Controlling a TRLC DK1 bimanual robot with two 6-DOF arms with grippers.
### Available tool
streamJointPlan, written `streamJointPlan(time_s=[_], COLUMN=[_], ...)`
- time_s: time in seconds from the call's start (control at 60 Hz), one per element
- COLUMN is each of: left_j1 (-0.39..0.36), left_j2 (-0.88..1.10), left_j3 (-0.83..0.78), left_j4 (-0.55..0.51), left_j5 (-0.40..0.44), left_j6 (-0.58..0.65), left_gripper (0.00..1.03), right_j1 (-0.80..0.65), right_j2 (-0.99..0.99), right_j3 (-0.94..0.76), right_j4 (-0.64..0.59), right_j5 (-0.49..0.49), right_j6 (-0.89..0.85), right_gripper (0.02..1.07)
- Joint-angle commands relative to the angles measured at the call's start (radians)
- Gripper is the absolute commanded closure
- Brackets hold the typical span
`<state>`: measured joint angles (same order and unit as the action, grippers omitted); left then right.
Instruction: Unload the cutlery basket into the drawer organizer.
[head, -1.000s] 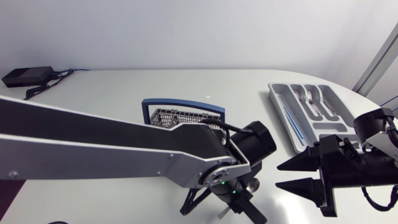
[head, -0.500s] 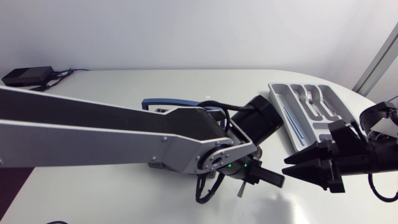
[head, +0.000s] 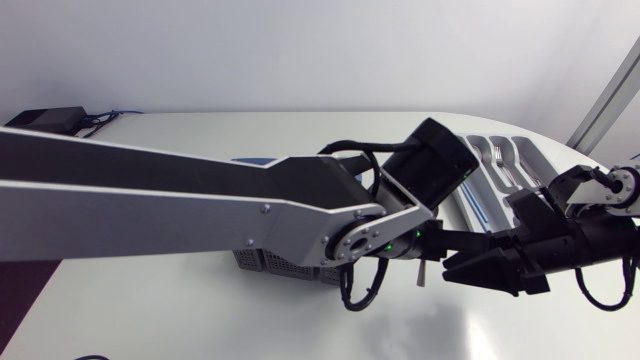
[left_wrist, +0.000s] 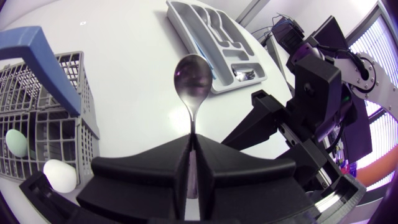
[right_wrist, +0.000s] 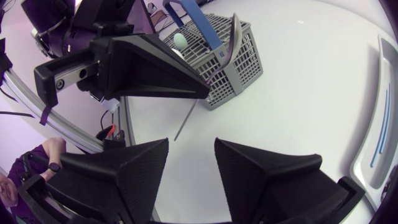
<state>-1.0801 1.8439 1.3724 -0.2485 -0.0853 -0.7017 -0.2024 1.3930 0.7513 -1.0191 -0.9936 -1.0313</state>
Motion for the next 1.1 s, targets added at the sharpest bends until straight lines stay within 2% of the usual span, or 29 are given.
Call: streamJointPlan(time_s=[0.0, 0.283, 0.533, 0.75, 0.9, 0.983, 1.05, 1.067, 1.083], left_j1=[-0.015, -0.032, -0.035, -0.041, -0.046, -0.047, -0.049, -0.05, -0.052], left_j2=[0.021, 0.026, 0.023, 0.018, 0.017, 0.017, 0.015, 0.015, 0.014], left_j3=[0.033, 0.036, 0.034, 0.031, 0.028, 0.031, 0.031, 0.033, 0.034], left_j4=[0.022, 0.055, 0.071, 0.077, 0.077, 0.078, 0.078, 0.078, 0.078], left_j5=[-0.019, -0.062, -0.071, -0.085, -0.09, -0.09, -0.09, -0.09, -0.09], left_j6=[-0.044, -0.065, -0.076, -0.074, -0.074, -0.073, -0.071, -0.067, -0.065], left_gripper=[1.0, 1.0, 1.0, 1.0, 1.0, 0.99, 0.91, 0.84, 0.82], right_j1=[0.014, 0.054, 0.06, 0.063, 0.064, 0.063, 0.063, 0.061, 0.06], right_j2=[0.037, 0.087, 0.089, 0.095, 0.095, 0.095, 0.097, 0.098, 0.098], right_j3=[0.036, 0.094, 0.105, 0.102, 0.1, 0.097, 0.092, 0.092, 0.092], right_j4=[-0.029, -0.033, 0.013, 0.025, 0.027, 0.03, 0.033, 0.034, 0.036], right_j5=[-0.03, -0.053, -0.057, -0.057, -0.056, -0.053, -0.05, -0.05, -0.05], right_j6=[0.011, 0.063, 0.125, 0.142, 0.143, 0.143, 0.143, 0.143, 0.143], right_gripper=[0.56, 0.66, 0.83, 0.89, 1.02, 1.02, 1.02, 1.02, 1.02])
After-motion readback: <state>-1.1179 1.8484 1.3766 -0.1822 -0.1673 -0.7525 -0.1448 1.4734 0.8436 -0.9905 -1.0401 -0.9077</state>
